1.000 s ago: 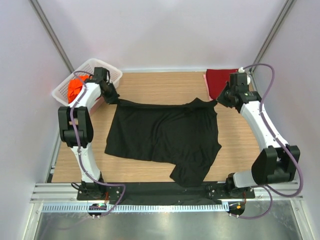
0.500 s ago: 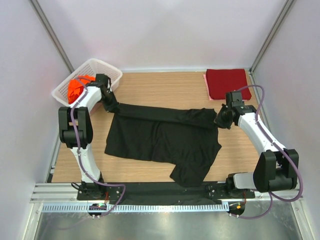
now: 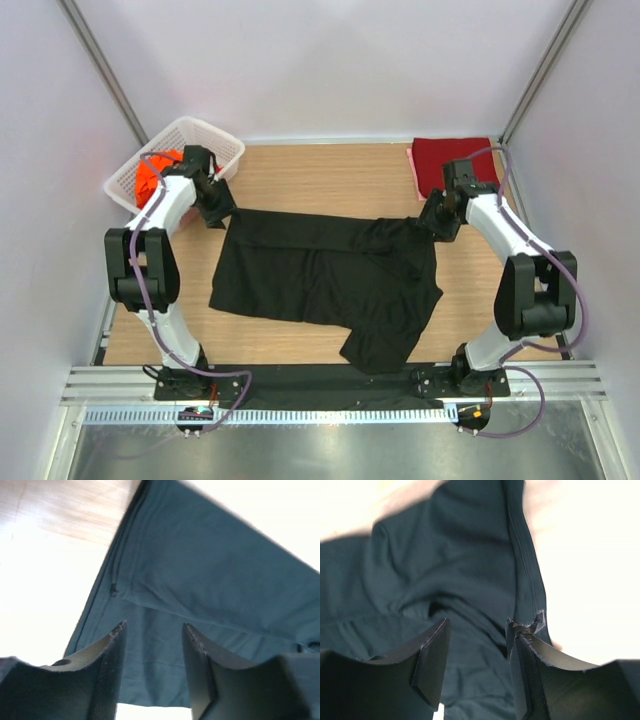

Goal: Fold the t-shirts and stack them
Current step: Fold the tshirt

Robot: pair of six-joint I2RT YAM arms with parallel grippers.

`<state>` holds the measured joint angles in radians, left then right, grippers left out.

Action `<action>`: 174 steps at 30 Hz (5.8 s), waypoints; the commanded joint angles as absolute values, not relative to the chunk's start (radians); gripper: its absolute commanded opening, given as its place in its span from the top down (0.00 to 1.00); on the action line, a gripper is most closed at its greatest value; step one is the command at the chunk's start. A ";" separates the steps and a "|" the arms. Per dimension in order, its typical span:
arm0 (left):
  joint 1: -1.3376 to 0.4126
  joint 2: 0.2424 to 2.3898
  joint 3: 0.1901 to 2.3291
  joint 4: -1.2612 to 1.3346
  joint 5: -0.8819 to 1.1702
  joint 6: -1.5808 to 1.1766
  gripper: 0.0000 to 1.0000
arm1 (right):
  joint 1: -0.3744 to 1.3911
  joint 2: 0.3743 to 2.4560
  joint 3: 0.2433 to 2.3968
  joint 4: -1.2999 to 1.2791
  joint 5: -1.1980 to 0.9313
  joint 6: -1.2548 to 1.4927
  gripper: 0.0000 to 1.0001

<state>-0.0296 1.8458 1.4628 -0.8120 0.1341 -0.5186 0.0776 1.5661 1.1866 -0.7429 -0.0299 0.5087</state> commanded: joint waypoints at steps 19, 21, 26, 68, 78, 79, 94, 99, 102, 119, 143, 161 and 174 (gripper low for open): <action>-0.057 2.111 1.557 -0.851 -0.038 -0.522 0.71 | 0.090 1.997 1.445 -0.600 0.083 0.433 0.44; -0.052 2.086 1.526 -0.847 -0.046 -0.526 0.71 | 0.097 2.029 1.497 -0.589 0.072 0.416 0.44; -0.057 2.051 1.516 -0.844 -0.058 -0.532 0.71 | 0.127 2.118 1.638 -0.630 0.038 0.388 0.43; -0.218 1.632 1.485 -0.966 0.092 -0.465 0.62 | 0.353 1.973 1.476 -0.657 0.046 0.310 0.48; -0.212 1.647 1.476 -0.968 0.084 -0.468 0.62 | 0.357 1.979 1.488 -0.652 -0.026 0.310 0.82; -0.206 1.651 1.477 -0.968 0.080 -0.466 0.62 | 0.357 1.970 1.485 -0.660 -0.025 0.313 0.86; -0.156 1.710 1.516 -0.957 0.074 -0.489 0.62 | 0.451 1.743 1.272 -0.752 -0.156 0.475 0.90; -0.155 1.703 1.485 -0.953 0.071 -0.492 0.62 | 0.443 1.718 1.229 -0.749 -0.391 0.473 0.68; -0.153 1.706 1.480 -0.954 0.064 -0.486 0.61 | 0.387 1.698 1.278 -0.781 -0.384 0.453 0.54; -0.235 1.704 1.289 -0.924 0.014 -0.515 0.54 | 0.256 1.824 1.427 -0.790 0.182 0.377 0.45; -0.259 1.606 0.842 -0.926 -0.024 -0.845 0.53 | 0.299 1.781 1.246 -0.775 0.120 0.397 0.42; -0.005 1.477 1.173 -0.805 0.098 -0.583 0.49 | 0.301 1.704 1.186 -0.819 0.138 0.371 0.42; 0.078 1.655 1.146 -0.617 0.075 -0.557 0.56 | 0.301 1.700 1.175 -0.812 0.112 0.356 0.42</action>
<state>0.0746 1.6421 1.1595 -0.7010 0.0723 -0.5812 0.2939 1.7416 1.1522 -0.8097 0.1200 0.3683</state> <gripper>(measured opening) 0.445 0.582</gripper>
